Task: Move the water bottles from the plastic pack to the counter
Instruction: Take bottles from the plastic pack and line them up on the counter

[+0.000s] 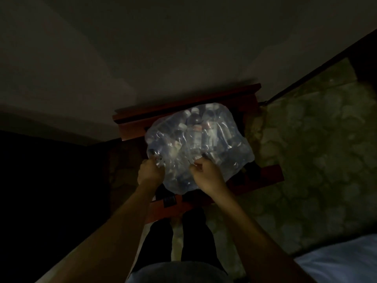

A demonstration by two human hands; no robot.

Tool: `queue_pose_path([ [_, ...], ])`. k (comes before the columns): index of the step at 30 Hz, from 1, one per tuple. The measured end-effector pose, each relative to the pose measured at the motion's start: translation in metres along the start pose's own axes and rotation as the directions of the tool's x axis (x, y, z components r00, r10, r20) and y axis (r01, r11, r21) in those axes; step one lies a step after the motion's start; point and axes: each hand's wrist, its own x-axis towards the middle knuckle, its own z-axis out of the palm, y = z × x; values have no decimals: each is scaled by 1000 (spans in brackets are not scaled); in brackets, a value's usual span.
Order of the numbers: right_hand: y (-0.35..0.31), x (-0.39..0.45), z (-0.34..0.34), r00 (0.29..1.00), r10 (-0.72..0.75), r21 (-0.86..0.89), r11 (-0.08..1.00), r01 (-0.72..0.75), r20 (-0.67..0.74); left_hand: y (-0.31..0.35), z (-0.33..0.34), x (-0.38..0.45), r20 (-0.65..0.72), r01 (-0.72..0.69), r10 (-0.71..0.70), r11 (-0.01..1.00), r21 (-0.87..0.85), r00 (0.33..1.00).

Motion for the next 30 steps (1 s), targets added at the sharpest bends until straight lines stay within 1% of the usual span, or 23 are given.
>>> queue_pose_path([
  [7, 19, 8, 1, 999, 40, 24, 999, -40, 8, 1, 13, 20, 135, 9, -4, 999, -37, 991],
  [9, 18, 14, 1, 999, 51, 5, 999, -51, -18, 1, 18, 21, 135, 45, -37, 998, -53, 990],
  [11, 16, 20, 2, 998, 55, -1, 998, -56, -40, 2, 18, 19, 123, 61, -64, 998, 25, 990],
  [14, 18, 29, 6, 997, 75, -21, 997, -76, -26, 0, 10, 14, 127, 57, -72, 992, 115, 989],
  [16, 19, 34, 9, 995, 93, -15, 996, -93, -35, -3, -3, 8, 113, 13, -30, 988, 153, 993],
  [20, 16, 45, 16, 987, 154, 3, 988, -154, -47, -15, -38, -8, 83, -115, 98, 968, 223, 992],
  [22, 14, 50, 20, 987, 155, -8, 988, -155, -45, -21, -49, -14, 98, -148, 131, 968, 202, 987],
  [25, 12, 56, 26, 989, 144, -7, 990, -144, -40, -24, -55, -24, 110, -124, 112, 986, 107, 988],
  [28, 10, 58, 29, 989, 146, -39, 988, -147, -27, -26, -59, -38, 58, -64, 62, 997, 31, 996],
  [30, 10, 58, 30, 988, 146, -88, 985, -149, -43, -30, -65, -48, 14, -25, 25, 1000, -3, 1000],
])
